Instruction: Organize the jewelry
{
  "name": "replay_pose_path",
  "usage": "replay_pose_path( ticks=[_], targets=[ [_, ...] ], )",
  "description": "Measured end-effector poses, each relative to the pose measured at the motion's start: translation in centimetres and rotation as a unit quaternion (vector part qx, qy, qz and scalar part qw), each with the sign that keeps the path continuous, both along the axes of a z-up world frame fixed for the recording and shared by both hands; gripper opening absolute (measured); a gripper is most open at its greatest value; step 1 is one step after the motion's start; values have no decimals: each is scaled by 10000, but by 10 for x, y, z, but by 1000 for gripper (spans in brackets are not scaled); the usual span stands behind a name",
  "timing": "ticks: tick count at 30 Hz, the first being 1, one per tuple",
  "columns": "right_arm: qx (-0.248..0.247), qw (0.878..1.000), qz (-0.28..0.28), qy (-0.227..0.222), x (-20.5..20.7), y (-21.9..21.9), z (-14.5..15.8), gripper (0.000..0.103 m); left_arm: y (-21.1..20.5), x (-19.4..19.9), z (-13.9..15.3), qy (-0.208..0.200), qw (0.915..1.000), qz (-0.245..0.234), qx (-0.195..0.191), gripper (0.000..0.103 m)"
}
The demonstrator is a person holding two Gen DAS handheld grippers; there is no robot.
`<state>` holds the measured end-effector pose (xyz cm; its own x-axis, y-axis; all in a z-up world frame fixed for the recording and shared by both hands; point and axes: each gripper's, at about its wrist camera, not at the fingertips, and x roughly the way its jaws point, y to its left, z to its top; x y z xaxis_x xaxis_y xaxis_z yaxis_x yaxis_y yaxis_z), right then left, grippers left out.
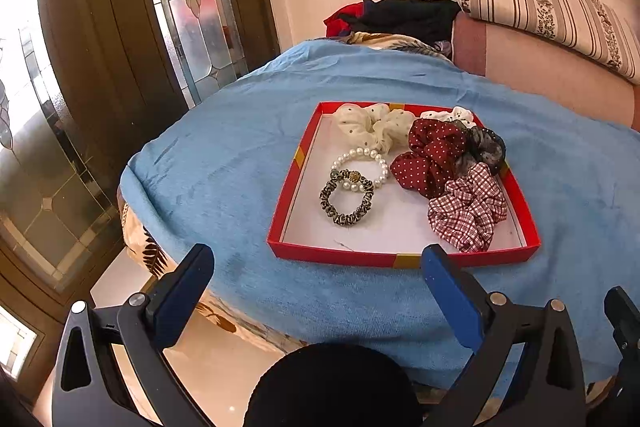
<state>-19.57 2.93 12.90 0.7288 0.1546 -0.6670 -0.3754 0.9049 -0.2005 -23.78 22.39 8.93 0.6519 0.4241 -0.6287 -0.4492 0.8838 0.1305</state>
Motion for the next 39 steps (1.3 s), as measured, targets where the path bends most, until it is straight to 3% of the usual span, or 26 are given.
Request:
replay_pose_path(
  ticks=[39],
  targets=[
    [-159,9995,66,261,0,7,-20,90,7,2,-9,144,9999,15,-87,103]
  ],
)
